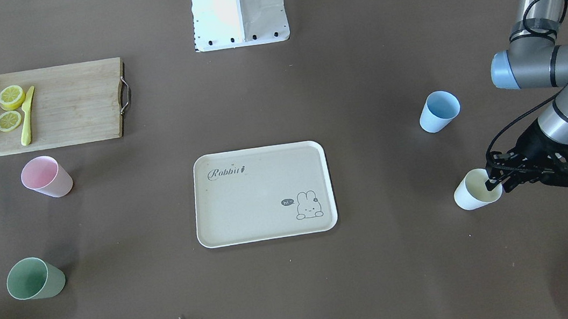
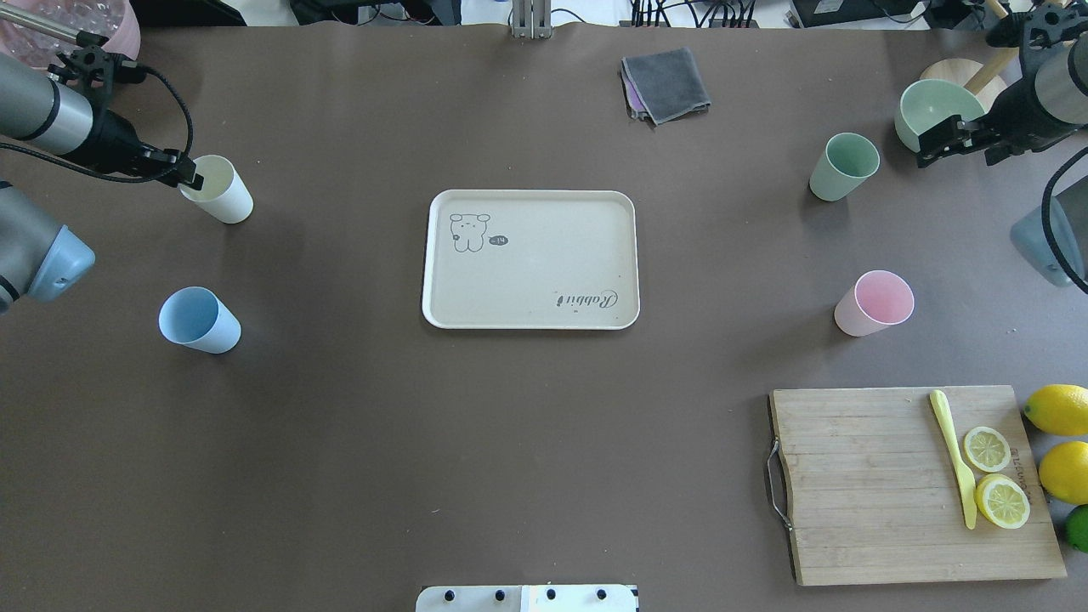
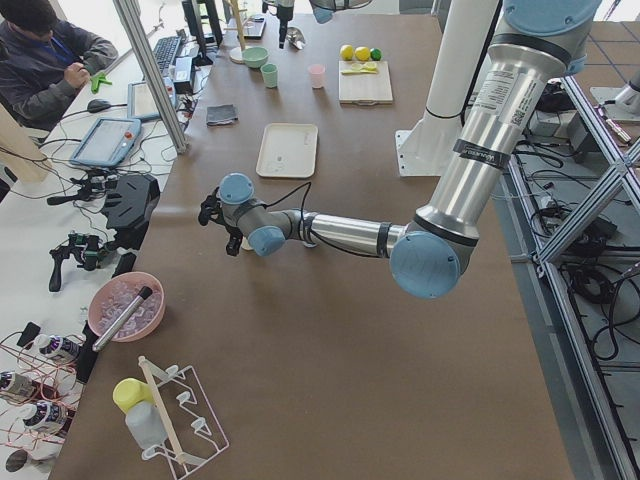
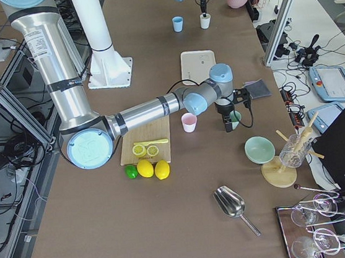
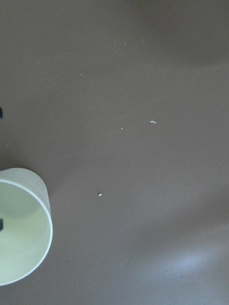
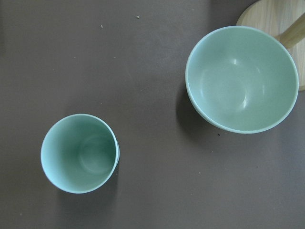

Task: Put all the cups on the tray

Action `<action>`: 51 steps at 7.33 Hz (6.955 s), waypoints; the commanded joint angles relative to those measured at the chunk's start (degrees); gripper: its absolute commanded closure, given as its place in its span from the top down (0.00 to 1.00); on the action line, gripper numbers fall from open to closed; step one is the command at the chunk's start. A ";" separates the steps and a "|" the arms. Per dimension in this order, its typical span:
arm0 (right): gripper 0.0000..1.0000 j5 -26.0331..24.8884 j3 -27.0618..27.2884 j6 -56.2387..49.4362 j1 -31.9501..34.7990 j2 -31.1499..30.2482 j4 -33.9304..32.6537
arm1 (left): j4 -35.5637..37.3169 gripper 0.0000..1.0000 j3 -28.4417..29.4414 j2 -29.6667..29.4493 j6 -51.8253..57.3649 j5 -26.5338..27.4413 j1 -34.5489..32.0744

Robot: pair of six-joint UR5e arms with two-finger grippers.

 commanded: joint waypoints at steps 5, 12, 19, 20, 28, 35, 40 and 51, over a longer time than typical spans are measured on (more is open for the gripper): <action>1.00 -0.01 0.09 0.00 -0.01 -0.21 0.00 | 1.73 0.00 -1.64 -9.81 -19.88 4.42 6.82; 1.00 -0.01 -0.18 1.06 -1.06 0.14 0.00 | 18.35 0.00 -5.86 -21.35 -29.60 16.14 19.41; 1.00 0.07 -0.27 1.40 -1.50 0.05 0.00 | 25.38 0.98 -6.12 -23.28 -28.98 23.41 21.87; 1.00 0.07 -0.44 1.41 -1.59 0.57 -0.09 | 25.56 0.98 -7.78 -23.46 -28.98 22.92 21.18; 0.76 -2.64 -16.43 1.67 -3.69 13.15 0.78 | 25.30 0.98 -14.56 -13.53 -9.38 8.94 9.48; 0.00 -2.04 -14.88 7.44 -5.37 13.14 5.54 | 25.29 0.98 -14.56 -13.61 -9.38 8.94 9.48; 0.00 -10.25 -12.39 37.04 -18.86 26.11 0.13 | 25.47 0.98 -14.65 -12.56 -6.04 8.14 7.46; 1.00 -5.74 -6.44 29.23 -15.06 25.12 -6.22 | 25.56 0.99 -19.54 -2.94 2.54 4.81 2.64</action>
